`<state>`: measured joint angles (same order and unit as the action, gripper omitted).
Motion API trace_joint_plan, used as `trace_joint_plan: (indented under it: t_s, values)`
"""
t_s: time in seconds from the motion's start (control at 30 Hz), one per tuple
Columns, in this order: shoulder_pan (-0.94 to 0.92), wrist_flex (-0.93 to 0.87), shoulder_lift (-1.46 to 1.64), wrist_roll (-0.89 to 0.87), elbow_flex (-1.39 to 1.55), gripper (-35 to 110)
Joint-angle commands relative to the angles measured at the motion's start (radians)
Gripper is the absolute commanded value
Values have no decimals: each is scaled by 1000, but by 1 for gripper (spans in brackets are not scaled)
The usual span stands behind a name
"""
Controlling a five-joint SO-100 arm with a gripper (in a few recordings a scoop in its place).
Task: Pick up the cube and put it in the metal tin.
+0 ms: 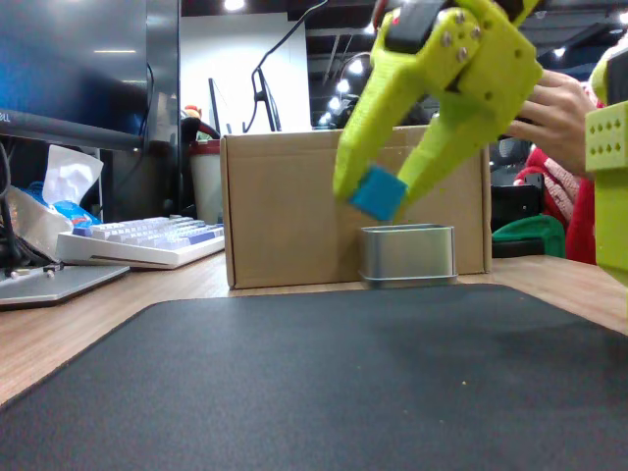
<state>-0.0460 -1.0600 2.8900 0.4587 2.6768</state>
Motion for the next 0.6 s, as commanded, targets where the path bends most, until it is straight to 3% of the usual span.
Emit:
trace_joint_plan:
  t_s: [0.0,0.27,0.57]
  values:
    - [-64,5,40,-12,-34,0]
    - [-279,67,126,-98,-84,0]
    - [-509,133,121,-330,-71,0]
